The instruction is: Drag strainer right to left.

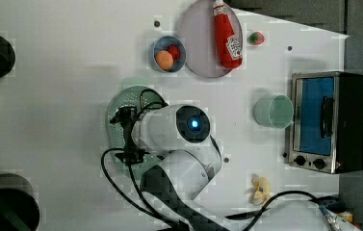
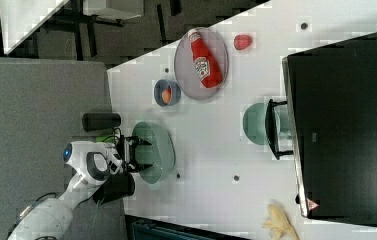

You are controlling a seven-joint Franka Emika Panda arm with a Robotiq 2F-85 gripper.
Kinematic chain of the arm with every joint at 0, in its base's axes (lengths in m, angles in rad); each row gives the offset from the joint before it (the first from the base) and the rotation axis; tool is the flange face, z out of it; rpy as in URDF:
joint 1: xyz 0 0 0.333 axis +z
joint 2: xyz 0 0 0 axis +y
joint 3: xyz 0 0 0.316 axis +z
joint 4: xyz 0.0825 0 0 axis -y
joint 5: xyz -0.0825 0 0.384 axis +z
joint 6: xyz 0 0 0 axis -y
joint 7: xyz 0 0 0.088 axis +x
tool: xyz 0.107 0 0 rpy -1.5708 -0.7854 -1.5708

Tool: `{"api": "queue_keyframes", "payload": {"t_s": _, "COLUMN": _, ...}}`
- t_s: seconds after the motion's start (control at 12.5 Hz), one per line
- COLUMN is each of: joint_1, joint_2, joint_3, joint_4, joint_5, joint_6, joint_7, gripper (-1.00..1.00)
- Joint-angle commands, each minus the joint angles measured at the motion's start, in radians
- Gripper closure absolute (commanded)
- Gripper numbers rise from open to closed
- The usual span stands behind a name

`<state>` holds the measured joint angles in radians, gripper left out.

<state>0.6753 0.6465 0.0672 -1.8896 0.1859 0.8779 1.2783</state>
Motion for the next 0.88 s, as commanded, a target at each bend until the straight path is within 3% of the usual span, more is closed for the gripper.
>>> {"api": "queue_keyframes", "payload": {"t_s": 0.08, "joint_1": 0.000, "joint_2": -0.183, "joint_3": -0.107, "joint_4": 0.019, "joint_5": -0.031, "joint_6": -0.168, "joint_7": -0.260, "gripper": -1.00}}
{"api": "queue_keyframes", "payload": {"t_s": 0.4, "joint_1": -0.016, "joint_2": -0.442, "joint_3": -0.321, "joint_4": 0.024, "joint_5": -0.085, "joint_6": -0.429, "joint_7": -0.566, "gripper": -1.00}}
{"api": "queue_keyframes", "payload": {"t_s": 0.72, "joint_1": -0.026, "joint_2": -0.680, "joint_3": -0.529, "joint_4": 0.023, "joint_5": -0.290, "joint_6": -0.688, "joint_7": -0.906, "gripper": -1.00}}
{"api": "queue_keyframes", "payload": {"t_s": 0.88, "joint_1": -0.034, "joint_2": -0.767, "joint_3": -0.613, "joint_4": 0.018, "joint_5": -0.341, "joint_6": -0.745, "joint_7": -1.087, "gripper": -1.00}}
